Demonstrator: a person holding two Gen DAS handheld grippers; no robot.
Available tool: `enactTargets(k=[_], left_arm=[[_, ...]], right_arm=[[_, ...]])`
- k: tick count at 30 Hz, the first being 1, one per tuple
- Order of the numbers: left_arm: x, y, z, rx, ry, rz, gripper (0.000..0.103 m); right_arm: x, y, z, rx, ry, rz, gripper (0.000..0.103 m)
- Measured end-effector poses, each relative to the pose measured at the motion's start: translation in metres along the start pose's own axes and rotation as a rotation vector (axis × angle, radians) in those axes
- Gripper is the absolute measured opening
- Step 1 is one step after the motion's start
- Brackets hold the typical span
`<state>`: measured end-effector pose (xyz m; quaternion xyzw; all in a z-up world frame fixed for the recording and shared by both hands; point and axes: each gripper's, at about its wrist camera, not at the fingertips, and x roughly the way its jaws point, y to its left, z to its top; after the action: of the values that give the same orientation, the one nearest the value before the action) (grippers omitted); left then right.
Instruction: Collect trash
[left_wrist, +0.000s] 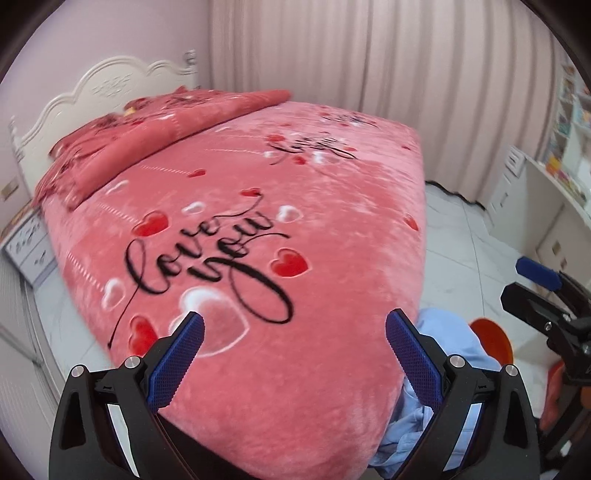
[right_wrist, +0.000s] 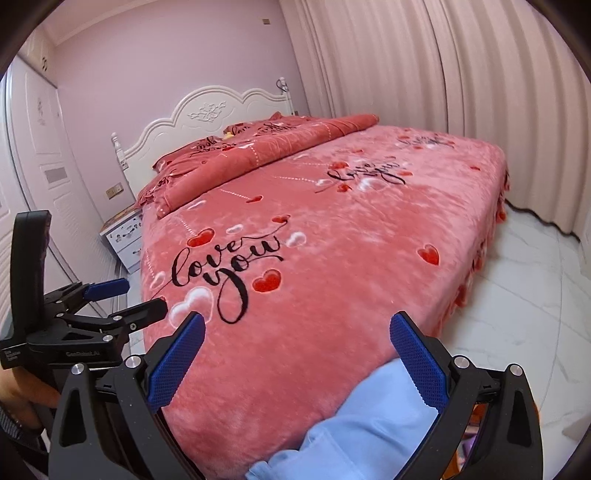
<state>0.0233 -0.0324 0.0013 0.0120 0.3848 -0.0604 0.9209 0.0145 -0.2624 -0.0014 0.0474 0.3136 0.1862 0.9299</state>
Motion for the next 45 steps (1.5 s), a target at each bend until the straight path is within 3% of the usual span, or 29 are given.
enactTargets(k=[8,11,21,25,45], left_arm=[[-0.009,0.020,-0.012,-0.098,-0.033,0.020,0.097],[-0.015,0.019,-0.015,-0.088,-0.069,0.011,0.097],[-0.011,0.006,-0.018,-0.016,-0.070,0.004,0.097],[-0.011,0.006,-0.019,-0.032,-0.066,-0.017,0.097],[-0.016,-0.002,-0.020,0.003,-0.087,0.020,0.097]], right_arm=[[0.004,0.024,-0.006,-0.014,-0.027,0.003,0.098],[0.008,0.028,-0.009,-0.019,-0.013,0.022,0.098],[0.011,0.037,-0.013,-0.035,-0.005,0.035,0.098],[0.010,0.035,-0.014,-0.023,-0.004,0.036,0.098],[0.011,0.036,-0.015,-0.027,0.001,0.046,0.098]])
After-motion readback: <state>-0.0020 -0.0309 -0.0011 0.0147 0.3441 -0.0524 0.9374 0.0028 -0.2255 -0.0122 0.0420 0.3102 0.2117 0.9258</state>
